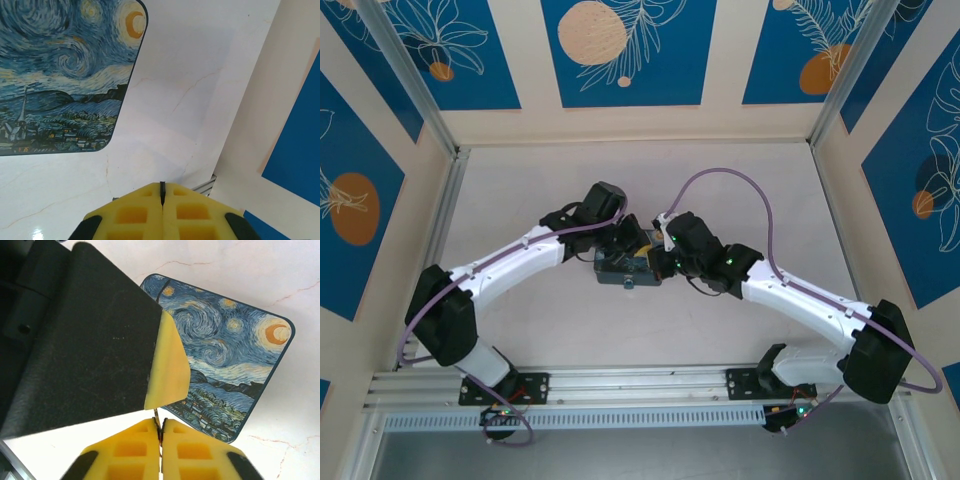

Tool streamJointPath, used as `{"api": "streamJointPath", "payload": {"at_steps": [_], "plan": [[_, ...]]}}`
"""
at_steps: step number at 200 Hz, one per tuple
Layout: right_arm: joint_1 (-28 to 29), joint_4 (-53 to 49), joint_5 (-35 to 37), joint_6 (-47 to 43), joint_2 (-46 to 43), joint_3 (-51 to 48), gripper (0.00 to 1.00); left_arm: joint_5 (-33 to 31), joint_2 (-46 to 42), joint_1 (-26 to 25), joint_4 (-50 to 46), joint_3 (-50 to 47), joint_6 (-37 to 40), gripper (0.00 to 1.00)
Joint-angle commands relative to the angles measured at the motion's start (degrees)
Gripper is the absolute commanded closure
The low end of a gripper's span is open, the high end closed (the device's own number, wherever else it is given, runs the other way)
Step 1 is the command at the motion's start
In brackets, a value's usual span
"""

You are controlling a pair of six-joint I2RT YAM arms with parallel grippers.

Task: Unlock the padlock with the key

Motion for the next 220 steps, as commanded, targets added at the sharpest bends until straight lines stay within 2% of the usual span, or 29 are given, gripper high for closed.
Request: {"api": "streamJointPath", "payload": {"at_steps": [1, 13, 30, 67, 93, 138, 169, 220], "plan": [[-1.4, 0.5, -1.1, 0.6, -2.9, 0.9, 0.68, -0.3, 0.5, -0.3, 1.2, 0.1, 4.0, 1.0], [-3.7, 1.2, -4.1, 2.1, -6.0, -1.0, 0.56, -1.4, 0.2, 0.2, 2.0, -0.1, 7.0, 1.0], [-8.3, 2.4, -10.0, 5.6, -10.7, -4.0, 0.49, -3.2, -0.9, 0.9, 4.8, -1.4, 12.0, 1.0], [-20.8, 9.4, -26.1, 17.3, -16.6, -10.8, 0.47, -3.8, -4.9, 1.8, 17.4, -7.2, 20.8, 1.0], [-25.3, 19.2, -34.4, 26.7, -15.7, -13.9, 0.46, -2.9, -7.1, 1.9, 24.5, -9.7, 25.6, 1.0], [-26.1, 37.5, -39.9, 39.1, -9.8, -16.0, 0.51, -5.1, -12.0, 1.8, 41.2, -17.2, 24.7, 1.0], [-26.0, 46.7, -41.0, 45.2, -6.5, -16.9, 0.54, -8.5, -13.9, 1.8, 42.9, -18.1, 24.2, 1.0], [-25.2, 55.5, -41.9, 50.0, -2.2, -17.6, 0.56, -9.3, -12.7, 1.8, 48.3, -19.2, 20.3, 1.0]]}}
